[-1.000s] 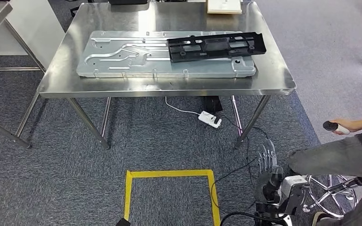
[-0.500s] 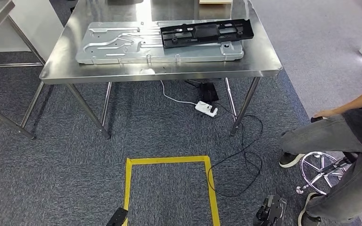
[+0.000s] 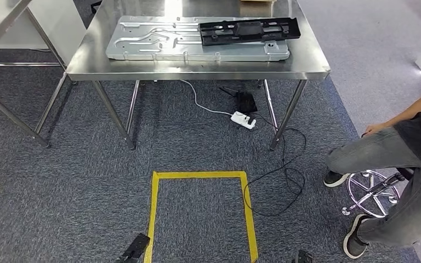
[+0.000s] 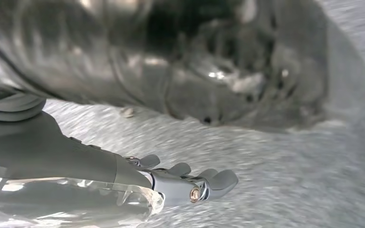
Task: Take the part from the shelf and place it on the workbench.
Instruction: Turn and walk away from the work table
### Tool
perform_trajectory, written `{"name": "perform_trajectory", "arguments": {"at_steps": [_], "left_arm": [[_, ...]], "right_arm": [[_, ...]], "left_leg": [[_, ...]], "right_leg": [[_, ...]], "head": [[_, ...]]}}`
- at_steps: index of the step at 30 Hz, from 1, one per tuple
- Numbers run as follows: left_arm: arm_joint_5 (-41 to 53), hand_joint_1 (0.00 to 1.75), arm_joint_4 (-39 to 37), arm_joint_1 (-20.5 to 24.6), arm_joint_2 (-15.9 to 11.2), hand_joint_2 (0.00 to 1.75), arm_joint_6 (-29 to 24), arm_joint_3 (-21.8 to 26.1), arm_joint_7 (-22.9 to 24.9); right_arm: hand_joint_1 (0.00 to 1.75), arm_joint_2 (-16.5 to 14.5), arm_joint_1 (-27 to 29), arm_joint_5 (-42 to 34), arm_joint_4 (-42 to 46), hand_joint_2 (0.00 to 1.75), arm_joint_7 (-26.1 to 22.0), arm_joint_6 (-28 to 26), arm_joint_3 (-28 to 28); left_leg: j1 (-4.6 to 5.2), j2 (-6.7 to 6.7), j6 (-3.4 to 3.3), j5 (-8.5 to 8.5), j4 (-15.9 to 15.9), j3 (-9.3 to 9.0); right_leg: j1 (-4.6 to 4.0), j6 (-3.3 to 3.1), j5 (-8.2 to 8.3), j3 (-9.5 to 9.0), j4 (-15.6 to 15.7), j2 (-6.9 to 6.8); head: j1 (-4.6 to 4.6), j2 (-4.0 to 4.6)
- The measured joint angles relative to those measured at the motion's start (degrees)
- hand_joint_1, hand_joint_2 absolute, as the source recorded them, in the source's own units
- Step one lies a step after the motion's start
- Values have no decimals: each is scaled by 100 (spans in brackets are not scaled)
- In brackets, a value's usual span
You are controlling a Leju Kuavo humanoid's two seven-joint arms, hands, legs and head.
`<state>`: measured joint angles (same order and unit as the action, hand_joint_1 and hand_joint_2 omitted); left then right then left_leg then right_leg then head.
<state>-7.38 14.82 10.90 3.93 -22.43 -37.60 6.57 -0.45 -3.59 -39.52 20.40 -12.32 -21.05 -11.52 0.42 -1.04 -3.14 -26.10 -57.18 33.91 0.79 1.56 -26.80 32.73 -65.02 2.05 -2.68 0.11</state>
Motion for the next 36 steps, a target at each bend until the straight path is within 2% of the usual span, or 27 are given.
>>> {"name": "perform_trajectory", "arguments": {"at_steps": [1, 2, 3, 5, 7, 9, 10, 11, 12, 13, 15, 16, 17, 19, 20, 22, 24, 25, 26, 27, 28, 29, 31, 33, 34, 35, 36], "left_arm": [[91, 0, 0, -2, 0, 0, 9, -41, 8], [150, 0, 0, -5, 0, 0, 12, -86, 19], [184, 0, 0, -13, 0, 0, 9, -122, 32], [228, 0, 0, -44, -7, 0, 1, -175, 63], [288, 0, 0, -69, -13, 0, 4, -241, 85], [341, 0, 0, -72, -13, 0, 14, -314, 97], [354, 0, 0, -76, -13, 0, 17, -347, 100], [364, 0, 0, -82, -13, 0, 22, -380, 104], [374, 0, 0, -88, -13, 0, 30, -412, 110], [391, 0, 0, -91, -13, 0, 39, -440, 121], [425, 0, 1, -68, -13, 0, 44, -496, 139], [433, 0, 2, -52, -13, 0, 26, -529, 129], [428, 0, 2, -40, -13, 0, -5, -562, 109], [384, 0, 2, -60, -16, 0, -104, -606, 49], [334, 0, 2, -92, -19, 0, -157, -615, 23], [168, 0, 2, -157, -23, 0, -247, -620, -39], [-24, 0, 2, -197, -19, 0, -304, -619, -109], [-97, 0, 2, -215, -15, 0, -322, -618, -132], [-161, 0, 2, -236, -13, 0, -334, -618, -134], [-220, 0, 2, -255, -10, 0, -344, -616, -100], [-276, 0, 2, -267, -4, 0, -360, -611, -35], [-321, 0, 2, -269, 9, 0, -383, -606, 48], [-362, 0, 2, -247, 59, 0, -432, -592, 202], [-376, 0, 2, -223, 107, 0, -407, -579, 287], [-385, 0, 2, -219, 116, 0, -369, -573, 311], [-391, 0, 2, -220, 120, 0, -328, -570, 327], [-397, 0, 2, -217, 119, 0, -296, -568, 336]], "right_arm": [[0, -3, -10, 113, -55, 0, 84, -37, -43], [0, -7, -25, 225, -104, 0, 151, -89, -97], [0, -13, -36, 323, -146, 0, 210, -142, -156], [0, -43, -52, 501, -217, 0, 306, -240, -301], [0, -60, -52, 642, -273, 0, 383, -298, -459], [0, -56, -54, 730, -319, 0, 434, -318, -598], [0, -56, -55, 750, -340, 0, 449, -320, -655], [0, -56, -57, 773, -359, 0, 469, -322, -705], [0, -56, -60, 809, -377, 0, 502, -323, -752], [0, -55, -72, 864, -391, 0, 562, -326, -799], [0, -49, -132, 1012, -410, 0, 789, -342, -909], [0, -44, -186, 1083, -418, 0, 936, -355, -977], [0, -38, -247, 1143, -423, 0, 1073, -371, -1058], [0, -31, -361, 1227, -429, 0, 1246, -410, -1226], [0, -29, -400, 1250, -430, 0, 1278, -439, -1306], [0, -29, -439, 1278, -431, 0, 1295, -507, -1445], [0, -28, -439, 1296, -434, 0, 1295, -562, -1560], [0, -28, -434, 1308, -437, 0, 1295, -577, -1609], [0, -28, -430, 1316, -440, 0, 1285, -585, -1656], [0, -28, -428, 1322, -443, 0, 1251, -595, -1694], [0, -27, -425, 1316, -444, 0, 1185, -611, -1727], [0, -23, -418, 1299, -445, 0, 1093, -631, -1749], [0, -4, -381, 1258, -450, 0, 896, -659, -1775], [0, 10, -330, 1251, -457, 0, 795, -658, -1814], [0, 8, -305, 1255, -460, 0, 784, -652, -1838], [0, 5, -282, 1259, -463, 0, 785, -643, -1857], [0, 3, -260, 1260, -468, 0, 792, -635, -1869]], "left_leg": [[3, -33, 28, 20, -56, 58], [4, -66, 62, 44, -98, 106], [11, -104, 100, 73, -123, 144], [6, -139, 171, 75, -181, 223], [-20, -73, 244, -188, -514, 380], [-61, 0, 323, -602, -1199, 646], [-78, 11, 354, -722, -1501, 749], [-93, 21, 379, -746, -1657, 772], [-106, 40, 395, -669, -1601, 689], [-117, 85, 404, -522, -1334, 496], [-103, 313, 389, -292, -573, 16], [-80, 412, 351, -239, -311, -132], [-57, 473, 303, -240, -169, -196], [-39, 411, 201, -227, -120, -171], [-50, 364, 155, -211, -84, -174], [-73, 261, 61, -148, -24, -172], [-70, 140, -1, -109, -7, -145], [-63, 69, -15, -100, -8, -130], [-56, -5, -21, -93, -11, -121], [-51, -81, -23, -89, -16, -117], [-49, -160, -21, -86, -26, -116], [-49, -238, -16, -85, -39, -116], [-36, -384, 18, -88, -88, -80], [-45, -501, 86, -74, -114, -20], [-51, -558, 128, -59, -106, 5], [-56, -555, 164, -56, -107, 21], [-50, -472, 197, -91, -156, 51]], "right_leg": [[-2, -21, -119, -235, 344, 76], [-9, -41, -250, -377, 579, 119], [-15, -59, -313, -433, 695, 98], [7, -118, -304, -412, 745, -12], [35, -197, -242, -373, 766, -126], [25, -237, -201, -316, 761, -247], [21, -237, -187, -288, 755, -309], [20, -231, -174, -262, 748, -371], [22, -223, -165, -241, 739, -430], [24, -213, -160, -226, 727, -488], [14, -177, -158, -207, 703, -585], [2, -148, -155, -203, 694, -628], [-12, -115, -150, -201, 688, -669], [-28, -48, -131, -210, 700, -754], [-20, -14, -152, -211, 685, -739], [-4, 30, -366, -99, 411, -545], [7, 37, -749, 220, -285, -309], [6, 36, -886, 391, -644, -267], [5, 34, -917, 495, -856, -251], [5, 29, -836, 506, -864, -242], [6, 18, -656, 410, -649, -225], [8, 1, -430, 242, -286, -171], [17, -36, -160, -51, 403, 53], [8, -59, -152, -133, 649, 169], [12, -77, -149, -147, 681, 121], [21, -107, -130, -162, 706, 63], [36, -139, -107, -181, 737, 9]], "head": [[-1, 0], [-4, 0], [-6, 0], [-7, 0], [-39, 0], [-72, 0], [-72, 0], [-73, 0], [-74, 0], [-73, 0], [-76, 0], [-71, 0], [-72, 0], [-56, 0], [-53, 0], [-26, 0], [-1, 0], [6, 0], [6, 0], [4, 0], [5, 0], [5, 0], [3, 0], [3, 0], [2, 0], [3, 0], [-8, 0]]}}
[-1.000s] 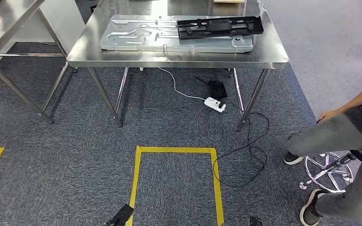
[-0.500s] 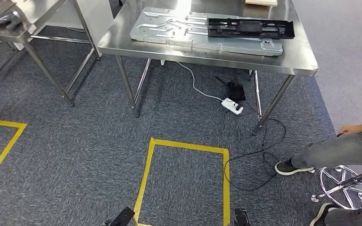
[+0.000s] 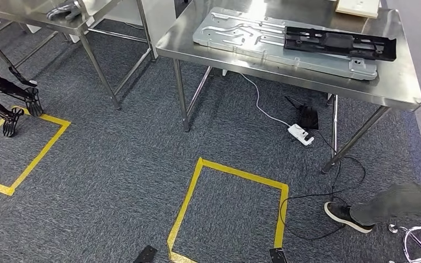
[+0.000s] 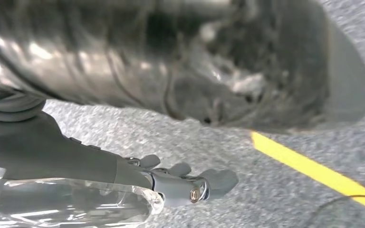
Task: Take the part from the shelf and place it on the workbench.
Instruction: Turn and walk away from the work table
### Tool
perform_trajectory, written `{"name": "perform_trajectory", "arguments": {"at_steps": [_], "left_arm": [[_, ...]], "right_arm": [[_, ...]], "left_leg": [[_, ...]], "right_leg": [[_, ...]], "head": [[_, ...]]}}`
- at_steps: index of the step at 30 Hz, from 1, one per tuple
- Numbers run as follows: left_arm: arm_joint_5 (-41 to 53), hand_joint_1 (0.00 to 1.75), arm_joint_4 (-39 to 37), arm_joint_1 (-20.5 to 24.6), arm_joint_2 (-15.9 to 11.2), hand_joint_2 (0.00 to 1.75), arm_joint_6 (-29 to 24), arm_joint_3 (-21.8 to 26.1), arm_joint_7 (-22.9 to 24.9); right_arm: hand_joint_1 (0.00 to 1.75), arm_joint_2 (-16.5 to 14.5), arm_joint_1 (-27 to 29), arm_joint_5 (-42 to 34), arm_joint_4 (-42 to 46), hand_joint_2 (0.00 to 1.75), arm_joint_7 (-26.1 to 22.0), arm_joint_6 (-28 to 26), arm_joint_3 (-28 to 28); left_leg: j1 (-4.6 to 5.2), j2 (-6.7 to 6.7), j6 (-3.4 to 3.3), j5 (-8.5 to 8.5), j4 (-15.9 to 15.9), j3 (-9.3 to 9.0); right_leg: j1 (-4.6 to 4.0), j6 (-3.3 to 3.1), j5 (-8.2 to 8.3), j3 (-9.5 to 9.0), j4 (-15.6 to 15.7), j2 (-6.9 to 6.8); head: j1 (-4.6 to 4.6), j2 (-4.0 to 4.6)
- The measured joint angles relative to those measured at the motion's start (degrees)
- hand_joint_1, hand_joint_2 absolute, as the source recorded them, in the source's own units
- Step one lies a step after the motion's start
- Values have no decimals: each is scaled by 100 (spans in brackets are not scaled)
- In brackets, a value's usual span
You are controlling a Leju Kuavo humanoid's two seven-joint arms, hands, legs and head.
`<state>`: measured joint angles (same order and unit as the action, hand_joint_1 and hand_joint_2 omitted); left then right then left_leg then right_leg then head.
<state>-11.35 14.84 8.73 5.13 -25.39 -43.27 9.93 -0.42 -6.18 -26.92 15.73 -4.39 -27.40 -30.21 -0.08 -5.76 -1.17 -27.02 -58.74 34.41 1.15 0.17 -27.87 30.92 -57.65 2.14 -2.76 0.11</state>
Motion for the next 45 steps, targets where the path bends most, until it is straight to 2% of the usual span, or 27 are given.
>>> {"name": "perform_trajectory", "arguments": {"at_steps": [1, 3, 5, 6, 7, 8, 10, 12, 14, 16, 18, 20, 21, 22, 23, 25, 27, 29, 31, 35, 37, 38, 40, 41, 42, 44, 45], "left_arm": [[-1, 0, 0, 14, -2, 0, 22, 1, 5], [2, 0, 0, 64, -6, 0, 43, 2, 8], [-23, 0, 0, 108, -19, 0, 46, 5, -1], [-57, 0, -1, 122, -34, 0, 43, 12, -13], [-97, 0, -1, 140, -54, 0, 38, 23, -24], [-138, 0, -1, 172, -80, 0, 36, 38, -31], [-184, 0, -1, 303, -128, 0, 83, 66, 9], [-191, 0, -4, 536, -192, 0, 354, 84, 242], [-190, 0, -17, 838, -303, 0, 804, 90, 616], [-222, 0, -29, 1138, -409, 0, 1133, 94, 879], [-274, 0, -33, 1376, -481, 0, 1294, 113, 986], [-283, 0, -37, 1499, -545, 0, 1442, 137, 1007], [-260, 0, -38, 1513, -585, 0, 1526, 144, 993], [-231, 0, -40, 1512, -634, 0, 1608, 145, 972], [-208, 0, -42, 1508, -686, 0, 1672, 144, 949], [-220, 0, -45, 1523, -771, 0, 1725, 144, 928], [-305, 0, -48, 1567, -838, 0, 1710, 146, 967], [-402, 0, -57, 1582, -914, 0, 1681, 156, 1035], [-448, 0, -68, 1568, -978, 0, 1666, 166, 1080], [-463, 0, -73, 1562, -997, 0, 1658, 168, 1096], [-490, 0, -74, 1571, -995, 0, 1655, 170, 1112], [-528, 0, -74, 1594, -996, 0, 1652, 177, 1135], [-683, 0, -84, 1675, -1057, 0, 1681, 249, 1228], [-747, 0, -91, 1741, -1103, 0, 1725, 287, 1278], [-788, 0, -102, 1816, -1156, 0, 1777, 320, 1318], [-781, 0, -120, 1983, -1224, 0, 1875, 333, 1360], [-780, 0, -133, 2046, -1262, 0, 1910, 342, 1385]], "right_arm": [[0, -3, 21, -1, -4, 0, 7, 7, -10], [0, -6, 62, 5, -14, 0, 28, 16, -36], [0, -8, 93, 41, -32, 0, 91, 37, -67], [0, -9, 99, 92, -43, 0, 131, 56, -90], [0, -11, 100, 166, -50, 0, 169, 82, -128], [0, -14, 97, 258, -55, 0, 204, 116, -182], [0, -18, 88, 445, -56, 0, 292, 202, -323], [0, -19, 16, 727, -57, 0, 569, 437, -508], [0, -21, -174, 1087, -55, 0, 963, 794, -743], [0, -24, -419, 1338, -51, 0, 1184, 1045, -963], [0, -26, -600, 1474, -49, 0, 1221, 1157, -1165], [0, -26, -677, 1585, -49, 0, 1174, 1205, -1389], [0, -26, -688, 1651, -49, 0, 1133, 1217, -1501], [0, -28, -696, 1722, -49, 0, 1088, 1223, -1602], [0, -32, -707, 1796, -46, 0, 1052, 1230, -1691], [0, -39, -754, 1924, -42, 0, 1014, 1262, -1832], [0, -41, -809, 2010, -39, 0, 1006, 1308, -1929], [0, -48, -840, 2060, -34, 0, 1008, 1340, -2003], [0, -61, -857, 2081, -22, 0, 1008, 1351, -2045], [0, -67, -867, 2085, -14, 0, 1008, 1352, -2055], [0, -71, -878, 2095, -11, 0, 1006, 1358, -2065], [0, -75, -891, 2119, -9, 0, 1012, 1388, -2091], [0, -101, -958, 2255, 4, 0, 985, 1507, -2214], [0, -120, -1006, 2338, 14, 0, 952, 1569, -2280], [0, -139, -1064, 2411, 28, 0, 906, 1608, -2335], [0, -169, -1159, 2496, 55, 0, 836, 1639, -2404], [0, -184, -1198, 2544, 66, 0, 816, 1668, -2443]], "left_leg": [[5, 132, 29, -91, -141, 72], [-17, 415, 83, -419, -744, 358], [-55, 491, 134, -651, -1359, 655], [-71, 508, 154, -625, -1430, 686], [-84, 531, 165, -501, -1286, 608], [-93, 586, 168, -311, -955, 431], [-62, 826, 144, -57, -239, 62], [-15, 929, 85, -9, 40, -47], [-10, 796, 14, 31, 49, -5], [-28, 685, -49, 77, 89, 1], [-32, 567, -103, 105, 112, -3], [-16, 416, -128, 112, 110, -2], [-9, 329, -129, 113, 107, -4], [-6, 239, -129, 112, 99, -7], [-5, 151, -124, 109, 86, -9], [-6, -3, -96, 97, 42, 17], [-30, -134, -34, 104, -1, 96], [-66, -265, 50, 142, 9, 162], [-79, -260, 106, 148, 18, 189], [-77, -164, 117, 131, -2, 204], [-56, 53, 140, 62, -128, 257], [-56, 209, 169, -71, -429, 410], [-89, 485, 242, -101, -820, 634], [-107, 611, 268, -3, -769, 620], [-95, 753, 269, 143, -482, 492], [-41, 949, 208, 253, -62, 294], [-12, 958, 168, 234, -25, 286]], "right_leg": [[16, -33, 19, -17, 32, -62], [10, -69, 26, -24, 49, -199], [1, -79, 10, -22, 39, -360], [1, -76, 0, -23, 33, -434], [3, -67, -10, -26, 26, -500], [5, -51, -23, -34, 18, -564], [-13, -5, -56, -53, -2, -683], [-50, 51, -71, -59, -10, -794], [-64, 107, -71, -50, -6, -881], [-40, 154, -184, 19, -155, -722], [-21, 164, -495, 283, -737, -424], [-27, 151, -745, 631, -1445, -299], [-28, 143, -728, 722, -1594, -280], [-27, 132, -605, 723, -1536, -265], [-24, 115, -393, 637, -1284, -223], [-3, 71, -25, 395, -631, 67], [11, 46, 36, 245, -257, 321], [3, 22, 0, 197, -164, 271], [20, -28, 32, 172, -113, 162], [37, -54, 51, 151, -77, 110], [25, -70, 53, 129, -59, 58], [9, -92, 48, 112, -51, -27], [-15, -123, 8, 86, -64, -335], [-23, -120, -21, 80, -85, -492], [-29, -101, -49, 79, -105, -615], [-65, -48, -88, 71, -126, -742], [-83, -22, -100, 55, -117, -801]], "head": [[-21, 0], [-58, 0], [-66, 0], [-67, 0], [-67, 0], [-68, 0], [-69, 0], [-54, 0], [-40, 0], [-27, 0], [-2, 0], [9, 0], [9, 0], [9, 0], [10, 0], [4, 0], [-6, 0], [-5, 0], [-9, 0], [-17, 0], [-34, 0], [-44, 0], [-64, 0], [-64, 0], [-64, 0], [-55, 0], [-48, 0]]}}
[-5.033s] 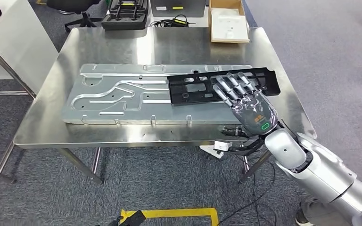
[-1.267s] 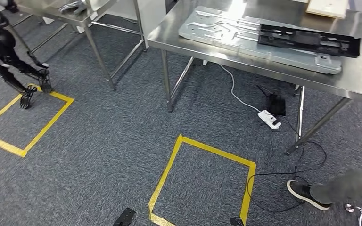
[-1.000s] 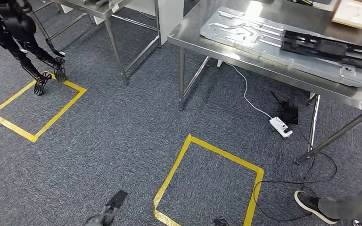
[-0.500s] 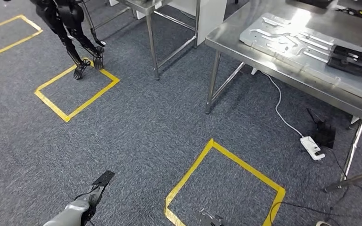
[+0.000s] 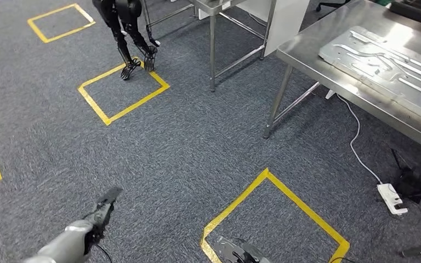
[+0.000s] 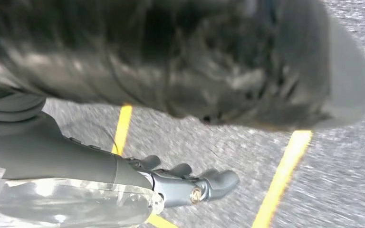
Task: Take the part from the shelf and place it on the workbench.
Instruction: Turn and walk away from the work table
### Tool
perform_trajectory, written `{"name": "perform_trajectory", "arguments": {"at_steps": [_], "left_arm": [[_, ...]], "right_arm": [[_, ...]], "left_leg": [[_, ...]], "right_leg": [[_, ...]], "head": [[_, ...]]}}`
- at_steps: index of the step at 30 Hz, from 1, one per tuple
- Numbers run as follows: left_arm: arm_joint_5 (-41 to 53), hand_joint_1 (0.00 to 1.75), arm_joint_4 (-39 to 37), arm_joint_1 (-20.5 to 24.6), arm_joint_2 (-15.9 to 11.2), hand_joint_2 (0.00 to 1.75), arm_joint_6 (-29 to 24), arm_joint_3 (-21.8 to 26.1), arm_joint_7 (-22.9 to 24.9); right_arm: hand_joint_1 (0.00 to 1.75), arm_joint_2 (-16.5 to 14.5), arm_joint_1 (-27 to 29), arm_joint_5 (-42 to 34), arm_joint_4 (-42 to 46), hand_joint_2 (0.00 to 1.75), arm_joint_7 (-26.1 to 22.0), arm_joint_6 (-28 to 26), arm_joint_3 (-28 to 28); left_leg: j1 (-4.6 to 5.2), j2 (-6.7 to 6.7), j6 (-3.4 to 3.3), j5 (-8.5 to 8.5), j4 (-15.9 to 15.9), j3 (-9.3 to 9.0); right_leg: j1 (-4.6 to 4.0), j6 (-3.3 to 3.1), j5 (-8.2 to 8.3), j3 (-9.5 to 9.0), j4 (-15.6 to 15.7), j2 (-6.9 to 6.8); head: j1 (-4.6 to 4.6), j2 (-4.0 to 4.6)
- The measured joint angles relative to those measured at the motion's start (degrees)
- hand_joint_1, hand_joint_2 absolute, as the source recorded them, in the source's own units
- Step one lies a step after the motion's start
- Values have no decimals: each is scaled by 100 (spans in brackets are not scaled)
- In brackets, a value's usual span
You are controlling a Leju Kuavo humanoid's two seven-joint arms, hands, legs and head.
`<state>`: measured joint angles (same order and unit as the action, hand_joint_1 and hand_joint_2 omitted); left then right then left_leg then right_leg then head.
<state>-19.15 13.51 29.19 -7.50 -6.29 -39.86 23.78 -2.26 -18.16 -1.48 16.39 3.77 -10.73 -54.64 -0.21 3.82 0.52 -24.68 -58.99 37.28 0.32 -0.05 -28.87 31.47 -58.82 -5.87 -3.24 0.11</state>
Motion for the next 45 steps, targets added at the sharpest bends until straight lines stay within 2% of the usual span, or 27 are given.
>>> {"name": "perform_trajectory", "arguments": {"at_steps": [2, 4, 6, 7, 8, 9, 10, 13, 15, 17, 19, 21, 23, 24, 25, 27, 29, 30, 32, 33, 35, 37, 39, 40, 41, 43, 45], "left_arm": [[-6, 0, -34, 83, -102, 0, 119, 21, 89], [-22, 0, -75, 192, -261, 0, 346, 32, 195], [-36, 0, -111, 374, -466, 0, 624, 34, 263], [-34, 0, -125, 466, -569, 0, 756, 37, 279], [-21, 0, -139, 537, -680, 0, 877, 38, 287], [6, 0, -150, 586, -788, 0, 995, 40, 286], [44, 0, -161, 617, -909, 0, 1105, 40, 276], [130, 0, -183, 713, -1234, 0, 1346, 40, 232], [168, 0, -193, 787, -1402, 0, 1412, 40, 211], [233, 0, -210, 820, -1613, 0, 1453, 40, 190], [328, 0, -227, 865, -1858, 0, 1499, 39, 179], [398, 0, -236, 987, -2049, 0, 1537, 38, 180], [418, 0, -239, 1080, -2153, 0, 1560, 38, 186], [422, 0, -239, 1090, -2185, 0, 1564, 38, 191], [431, 0, -240, 1091, -2215, 0, 1555, 38, 196], [469, 0, -241, 1123, -2288, 0, 1512, 38, 204], [533, 0, -242, 1250, -2363, 0, 1487, 38, 218], [557, 0, -242, 1323, -2393, 0, 1501, 38, 235], [573, 0, -243, 1417, -2431, 0, 1552, 38, 276], [566, 0, -245, 1430, -2446, 0, 1564, 38, 293], [548, 0, -247, 1454, -2459, 0, 1551, 38, 303], [533, 0, -248, 1484, -2449, 0, 1534, 38, 295], [504, 0, -248, 1494, -2432, 0, 1546, 37, 290], [465, 0, -248, 1493, -2427, 0, 1570, 37, 294], [395, 0, -248, 1487, -2421, 0, 1605, 36, 303], [172, 0, -248, 1435, -2370, 0, 1670, 36, 320], [-96, 0, -248, 1300, -2251, 0, 1688, 38, 323]], "right_arm": [[0, -32, -64, 184, 24, 0, -32, 133, -97], [0, -63, -129, 517, 49, 0, -63, 325, -218], [0, -82, -160, 835, 61, 0, -85, 486, -355], [0, -84, -149, 926, 62, 0, -88, 542, -418], [0, -84, -126, 987, 62, 0, -90, 587, -467], [0, -84, -101, 1024, 62, 0, -95, 626, -500], [0, -83, -84, 1047, 61, 0, -103, 652, -522], [0, -61, -88, 1068, 57, 0, -133, 697, -558], [0, -48, -94, 943, 54, 0, -150, 709, -562], [0, -47, -97, 752, 53, 0, -176, 702, -562], [0, -45, -110, 672, 52, 0, -203, 696, -562], [0, -37, -110, 672, 49, 0, -217, 712, -562], [0, -29, -91, 677, 45, 0, -220, 733, -562], [0, -27, -81, 674, 44, 0, -220, 739, -562], [0, -26, -77, 663, 44, 0, -221, 742, -562], [0, -23, -73, 622, 44, 0, -221, 738, -562], [0, -9, -62, 540, 44, 0, -218, 703, -562], [0, 2, -48, 477, 43, 0, -214, 675, -559], [0, 20, -1, 317, 42, 0, -207, 629, -540], [0, 24, 25, 251, 42, 0, -206, 617, -524], [0, 29, 70, 176, 42, 0, -215, 606, -491], [0, 33, 120, 155, 42, 0, -220, 603, -457], [0, 39, 177, 114, 39, 0, -217, 596, -415], [0, 41, 200, 54, 38, 0, -208, 581, -384], [0, 42, 216, -20, 38, 0, -189, 561, -338], [0, 47, 233, -148, 34, 0, -112, 527, -217], [0, 56, 248, -178, 27, 0, -18, 512, -121]], "left_leg": [[-9, -131, -72, 27, 37, -20], [-38, -250, -125, 49, 91, -53], [-41, -379, -177, 61, 114, -66], [-34, -452, -196, 61, 113, -66], [-26, -540, -209, 60, 111, -71], [-19, -625, -211, 55, 106, -80], [-16, -712, -210, 50, 97, -89], [-23, -946, -168, 21, 44, -86], [-49, -1075, -101, 25, 30, -44], [-84, -1178, -12, 52, 61, -20], [-81, -979, 45, -49, -93, 59], [-66, -618, 83, -370, -730, 363], [-77, -483, 129, -623, -1411, 705], [-88, -464, 147, -620, -1528, 769], [-101, -441, 162, -517, -1424, 718], [-121, -274, 185, -151, -717, 350], [-83, -71, 143, 57, -72, 7], [-60, -38, 105, 65, 56, -56], [-42, -165, 16, 39, 75, -64], [-46, -230, -11, 35, 82, -74], [-62, -339, -83, 31, 95, -100], [-53, -449, -138, 22, 96, -107], [-32, -593, -158, 13, 93, -112], [-24, -673, -160, 8, 91, -117], [-21, -756, -159, 3, 88, -126], [-18, -911, -147, -14, 79, -142], [-27, -1060, -113, -26, 70, -134]], "right_leg": [[-15, 60, -34, -40, 18, -77], [-2, 105, -193, 29, -181, 127], [13, 97, -511, 330, -815, 428], [14, 81, -649, 532, -1199, 496], [14, 69, -710, 695, -1484, 526], [15, 56, -659, 781, -1587, 545], [17, 39, -499, 769, -1471, 568], [27, -21, 82, 403, -473, 815], [19, -38, 139, 258, -154, 934], [0, -74, 151, 210, -79, 853], [-4, -149, 205, 151, 29, 741], [-19, -205, 228, 109, 93, 598], [-33, -223, 210, 104, 92, 447], [-30, -224, 199, 100, 91, 381], [-27, -217, 186, 93, 88, 323], [-26, -184, 143, 67, 68, 207], [-62, -125, 80, 43, 37, 92], [-84, -98, 52, 29, 29, 34], [-102, -54, 3, -11, 33, -87], [-89, -27, -41, -21, 4, -67], [-55, 20, -244, 108, -308, 187], [-41, 25, -560, 490, -1030, 475], [-46, 3, -671, 867, -1614, 548], [-49, -16, -563, 932, -1625, 564], [-52, -39, -355, 891, -1418, 599], [-40, -84, 99, 621, -689, 858], [-16, -100, 266, 400, -194, 1102]], "head": [[18, 0], [36, 0], [53, 0], [55, 0], [55, 0], [53, 0], [52, 0], [49, 0], [49, 0], [49, 0], [33, 0], [13, 0], [4, 0], [2, 0], [2, 0], [2, 0], [-2, 0], [3, 0], [18, 0], [22, 0], [31, 0], [42, 0], [45, 0], [45, 0], [45, 0], [44, 0], [38, 0]]}}
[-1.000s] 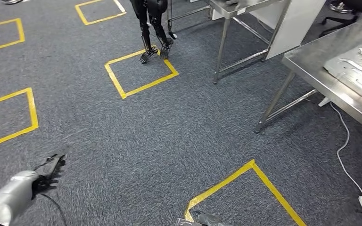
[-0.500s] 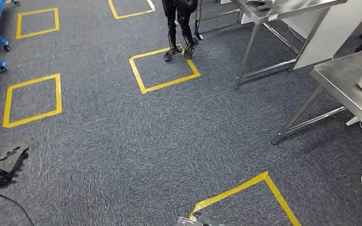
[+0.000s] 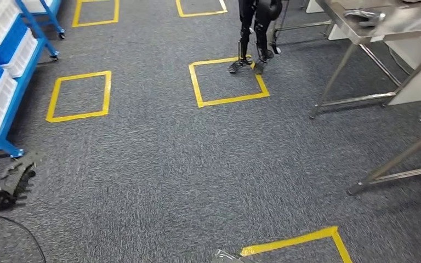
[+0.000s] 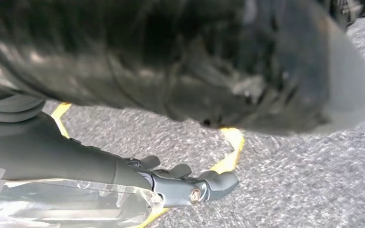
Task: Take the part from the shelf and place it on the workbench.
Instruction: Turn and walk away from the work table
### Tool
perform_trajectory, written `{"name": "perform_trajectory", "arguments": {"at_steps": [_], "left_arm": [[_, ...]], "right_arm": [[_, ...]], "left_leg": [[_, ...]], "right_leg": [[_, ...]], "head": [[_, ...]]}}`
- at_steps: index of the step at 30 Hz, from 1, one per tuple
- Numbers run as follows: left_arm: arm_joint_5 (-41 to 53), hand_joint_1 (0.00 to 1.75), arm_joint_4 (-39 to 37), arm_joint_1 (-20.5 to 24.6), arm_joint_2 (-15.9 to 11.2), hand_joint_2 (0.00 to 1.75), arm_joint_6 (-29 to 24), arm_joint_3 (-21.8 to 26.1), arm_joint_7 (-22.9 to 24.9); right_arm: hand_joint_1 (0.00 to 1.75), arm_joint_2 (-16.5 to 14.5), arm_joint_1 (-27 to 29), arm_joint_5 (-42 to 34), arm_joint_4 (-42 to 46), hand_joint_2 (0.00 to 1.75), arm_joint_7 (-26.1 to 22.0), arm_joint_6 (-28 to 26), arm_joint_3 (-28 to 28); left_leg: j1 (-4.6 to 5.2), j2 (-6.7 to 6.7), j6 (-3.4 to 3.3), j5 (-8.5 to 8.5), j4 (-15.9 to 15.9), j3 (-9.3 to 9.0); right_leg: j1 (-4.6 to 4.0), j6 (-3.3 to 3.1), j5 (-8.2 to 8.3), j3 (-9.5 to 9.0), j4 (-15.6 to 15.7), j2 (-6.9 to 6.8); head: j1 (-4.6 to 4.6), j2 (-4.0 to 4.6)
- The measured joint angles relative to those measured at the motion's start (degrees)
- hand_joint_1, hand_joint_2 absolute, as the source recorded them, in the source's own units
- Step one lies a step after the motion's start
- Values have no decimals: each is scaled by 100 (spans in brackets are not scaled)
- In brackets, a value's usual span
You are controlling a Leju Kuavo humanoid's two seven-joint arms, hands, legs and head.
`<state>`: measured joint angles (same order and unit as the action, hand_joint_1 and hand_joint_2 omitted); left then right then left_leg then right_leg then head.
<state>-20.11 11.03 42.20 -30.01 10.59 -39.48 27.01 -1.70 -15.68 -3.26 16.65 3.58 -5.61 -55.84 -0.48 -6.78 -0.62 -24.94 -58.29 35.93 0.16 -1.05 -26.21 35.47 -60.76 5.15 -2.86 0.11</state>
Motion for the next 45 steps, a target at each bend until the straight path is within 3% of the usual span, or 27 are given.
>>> {"name": "perform_trajectory", "arguments": {"at_steps": [1, 3, 5, 7, 9, 10, 12, 14, 16, 18, 19, 20, 22, 24, 25, 26, 27, 29, 31, 33, 34, 36, 38, 40, 41, 42, 45], "left_arm": [[-135, 0, -1, -96, 75, 0, -2, 6, -5], [-451, 0, -2, -365, 256, 0, -35, 47, -56], [-766, 0, 8, -681, 549, 0, -167, 138, -224], [-987, 0, 26, -998, 937, 0, -353, 262, -484], [-1019, 0, 76, -1412, 1353, 0, -608, 387, -817], [-878, 0, 123, -1690, 1583, 0, -873, 423, -1028], [-185, 0, 243, -2295, 2011, 0, -1697, 386, -1393], [752, 0, 347, -2774, 2450, 0, -2510, 133, -1505], [1307, 0, 431, -3014, 2823, 0, -2958, -247, -1419], [1331, 0, 533, -3121, 3045, 0, -3086, -515, -1284], [1282, 0, 586, -3149, 3128, 0, -3109, -588, -1219], [1232, 0, 634, -3158, 3198, 0, -3122, -653, -1163], [1146, 0, 709, -3114, 3297, 0, -3143, -773, -1091], [1072, 0, 745, -3021, 3351, 0, -3162, -838, -1059], [1033, 0, 752, -2970, 3375, 0, -3171, -849, -1044], [1006, 0, 754, -2919, 3400, 0, -3169, -854, -1021], [988, 0, 756, -2862, 3427, 0, -3119, -856, -985], [1015, 0, 762, -2749, 3462, 0, -2914, -859, -924], [1183, 0, 763, -2838, 3463, 0, -2879, -933, -1109], [1358, 0, 739, -3149, 3431, 0, -3097, -1094, -1517], [1400, 0, 714, -3295, 3408, 0, -3177, -1179, -1671], [1431, 0, 651, -3554, 3377, 0, -3210, -1306, -1767], [1451, 0, 608, -3675, 3370, 0, -3190, -1375, -1752], [1469, 0, 590, -3647, 3367, 0, -3167, -1450, -1722], [1476, 0, 584, -3633, 3364, 0, -3159, -1501, -1710], [1484, 0, 579, -3636, 3361, 0, -3155, -1544, -1698], [1506, 0, 572, -3649, 3347, 0, -3153, -1582, -1673]], "right_arm": [[0, 5, 14, -5, -6, 0, 34, -19, 35], [0, 6, 45, -50, -15, 0, 61, -116, 106], [0, 3, 88, -130, -21, 0, 25, -267, 176], [0, 7, 165, -219, -30, 0, -20, -405, 248], [0, 26, 276, -382, -44, 0, -63, -563, 320], [0, 40, 340, -539, -52, 0, -100, -680, 368], [0, 69, 461, -886, -63, 0, -200, -912, 535], [0, 106, 549, -1089, -75, 0, -280, -1037, 758], [0, 146, 588, -1176, -87, 0, -313, -1107, 911], [0, 155, 583, -1214, -87, 0, -296, -1194, 993], [0, 151, 572, -1206, -84, 0, -272, -1236, 1025], [0, 144, 562, -1183, -80, 0, -237, -1276, 1055], [0, 136, 568, -1122, -78, 0, -138, -1327, 1090], [0, 130, 610, -1063, -79, 0, -26, -1332, 1097], [0, 127, 629, -1035, -79, 0, 25, -1316, 1097], [0, 124, 634, -1002, -78, 0, 76, -1293, 1097], [0, 121, 626, -968, -78, 0, 126, -1264, 1097], [0, 119, 598, -953, -76, 0, 201, -1238, 1097], [0, 119, 607, -1098, -72, 0, 130, -1300, 1106], [0, 127, 658, -1293, -69, 0, -52, -1377, 1136], [0, 135, 681, -1351, -72, 0, -130, -1396, 1152], [0, 148, 716, -1402, -76, 0, -233, -1420, 1170], [0, 162, 764, -1430, -84, 0, -286, -1439, 1184], [0, 174, 808, -1445, -100, 0, -296, -1450, 1191], [0, 178, 810, -1449, -107, 0, -297, -1453, 1192], [0, 178, 802, -1449, -112, 0, -297, -1455, 1193], [0, 176, 778, -1451, -114, 0, -297, -1460, 1193]], "left_leg": [[-9, -77, 31, 8, 10, 9], [-37, -173, 99, 27, 46, 15], [-22, 81, 156, -85, -106, 80], [-23, 441, 204, -368, -663, 334], [-64, 562, 241, -563, -1239, 618], [-87, 595, 255, -532, -1298, 645], [-117, 713, 265, -250, -837, 377], [-76, 987, 229, -56, -195, 20], [-9, 1067, 138, -61, 12, -79], [1, 875, 47, -56, 10, -75], [-7, 798, 15, -46, 27, -88], [-17, 729, -16, -37, 44, -103], [-24, 612, -80, -21, 60, -115], [-16, 455, -119, -15, 58, -105], [-14, 362, -120, -12, 53, -102], [-15, 267, -118, -10, 43, -101], [-20, 177, -110, -11, 24, -99], [-24, 15, -63, -28, -43, -63], [-21, -116, 16, -35, -81, -18], [-27, -217, 95, -15, -49, -3], [-29, -179, 121, -24, -52, 0], [-15, 120, 163, -211, -320, 134], [-6, 458, 190, -565, -966, 464], [-10, 558, 203, -733, -1453, 710], [-10, 589, 199, -681, -1442, 690], [-7, 631, 183, -550, -1227, 552], [69, 1038, 59, -184, -235, -56]], "right_leg": [[4, -5, -20, -47, 71, 19], [0, -40, -3, -118, 161, -119], [18, -104, 33, -212, 279, -264], [15, -144, 36, -283, 345, -419], [7, -149, 5, -308, 349, -581], [9, -141, -16, -318, 344, -650], [14, -106, -73, -348, 321, -753], [4, -36, -147, -376, 276, -854], [-15, 53, -212, -402, 244, -998], [-13, 134, -267, -448, 234, -1139], [0, 170, -318, -457, 192, -1097], [14, 200, -412, -422, 73, -988], [36, 233, -729, -176, -482, -687], [43, 241, -987, 158, -1143, -583], [51, 245, -982, 240, -1284, -570], [64, 248, -868, 226, -1219, -555], [84, 251, -674, 116, -962, -511], [131, 254, -358, -176, -300, -247], [143, 228, -288, -326, 14, -45], [127, 162, -286, -362, 35, -96], [129, 120, -271, -376, 57, -151], [137, 40, -239, -385, 108, -281], [98, -17, -240, -381, 124, -495], [60, -51, -263, -382, 124, -757], [48, -59, -275, -387, 124, -870], [40, -62, -287, -397, 124, -956], [16, -26, -332, -454, 123, -1137]], "head": [[-4, 0], [9, 0], [-24, 0], [-79, 0], [-92, 0], [-91, 0], [-99, 0], [-107, 0], [-96, 0], [-75, 0], [-66, 0], [-57, 0], [-37, 0], [-26, 0], [-26, 0], [-25, 0], [-25, 0], [-21, 0], [-20, 0], [-23, 0], [-22, 0], [-75, 0], [-128, 0], [-130, 0], [-128, 0], [-130, 0], [-127, 0]]}}
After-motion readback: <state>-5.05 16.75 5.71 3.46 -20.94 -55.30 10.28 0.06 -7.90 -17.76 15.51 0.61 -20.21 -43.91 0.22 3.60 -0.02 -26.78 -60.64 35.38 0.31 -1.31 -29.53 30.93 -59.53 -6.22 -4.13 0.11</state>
